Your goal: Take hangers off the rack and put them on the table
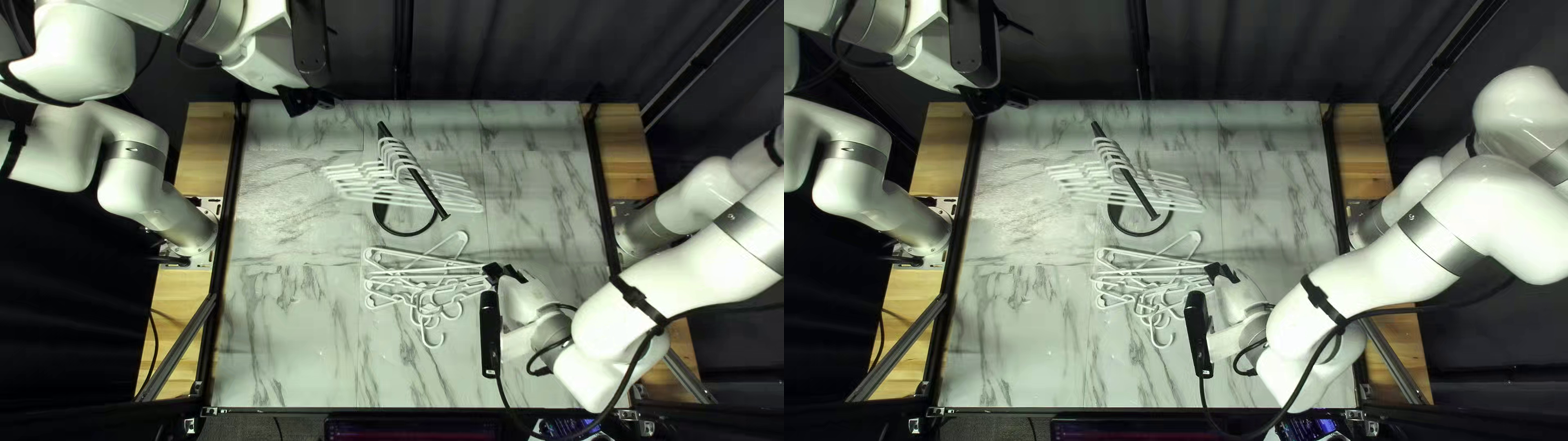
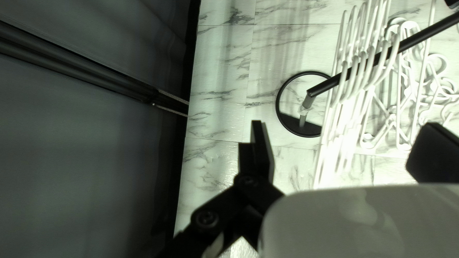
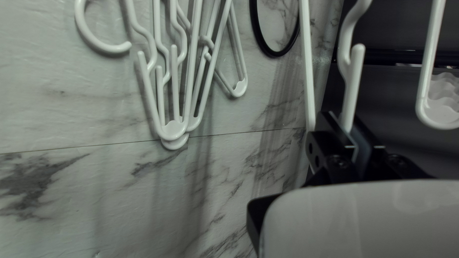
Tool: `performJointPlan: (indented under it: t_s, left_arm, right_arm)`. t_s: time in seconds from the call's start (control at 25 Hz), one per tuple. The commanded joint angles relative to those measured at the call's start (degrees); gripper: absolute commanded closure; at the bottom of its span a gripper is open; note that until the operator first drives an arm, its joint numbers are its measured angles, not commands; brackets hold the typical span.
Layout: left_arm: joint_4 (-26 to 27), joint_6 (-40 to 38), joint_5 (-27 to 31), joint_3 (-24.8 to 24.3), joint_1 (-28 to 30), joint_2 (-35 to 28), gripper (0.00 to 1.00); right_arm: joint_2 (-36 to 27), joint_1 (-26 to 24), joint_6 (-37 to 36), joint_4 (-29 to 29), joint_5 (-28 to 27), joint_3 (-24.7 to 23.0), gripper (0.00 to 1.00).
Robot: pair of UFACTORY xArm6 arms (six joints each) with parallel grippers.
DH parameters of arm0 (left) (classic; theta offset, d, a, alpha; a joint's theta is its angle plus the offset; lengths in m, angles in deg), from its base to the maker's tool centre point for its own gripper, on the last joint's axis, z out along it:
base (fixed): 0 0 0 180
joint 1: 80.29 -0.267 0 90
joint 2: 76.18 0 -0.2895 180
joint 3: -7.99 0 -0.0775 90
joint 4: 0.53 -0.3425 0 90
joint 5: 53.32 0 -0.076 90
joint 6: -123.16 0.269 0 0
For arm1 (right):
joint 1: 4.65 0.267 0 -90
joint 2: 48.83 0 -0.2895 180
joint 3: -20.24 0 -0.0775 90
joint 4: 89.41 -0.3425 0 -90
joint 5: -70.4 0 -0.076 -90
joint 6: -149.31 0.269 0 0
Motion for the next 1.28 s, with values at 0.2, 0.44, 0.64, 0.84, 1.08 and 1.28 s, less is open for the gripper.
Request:
performJointPlan:
  t_s: [0.2, 0.44, 0.64, 0.84, 1.08, 1.28]
  left_arm:
    - [0.0, 0.0, 0.0, 0.0, 0.0, 0.0, 0.0]
    - [0.0, 0.0, 0.0, 0.0, 0.0, 0.0, 0.0]
    - [0.0, 0.0, 0.0, 0.0, 0.0, 0.0, 0.0]
    - [0.0, 0.0, 0.0, 0.0, 0.0, 0.0, 0.0]
    - [0.0, 0.0, 0.0, 0.0, 0.0, 0.0, 0.0]
    - [0.0, 0.0, 0.0, 0.0, 0.0, 0.0, 0.0]
  right_arm:
    - [8.1, 1.4, 3.4, 0.7, -6.8, 6.6, 1.0]
    - [11.6, 1.7, 6.1, 3.9, -5.8, 4.6, 1.0]
    - [13.5, 1.3, 7.6, 7.1, -3.4, 2.9, 1.0]
    - [15.9, 1.8, 9.4, 9.3, -5.4, 3.8, 1.0]
    - [18.4, 1.4, 12.0, 10.6, -5.2, 3.4, 1.0]
    - [19.4, 1.0, 13.5, 10.6, -5.4, 3.1, 1.0]
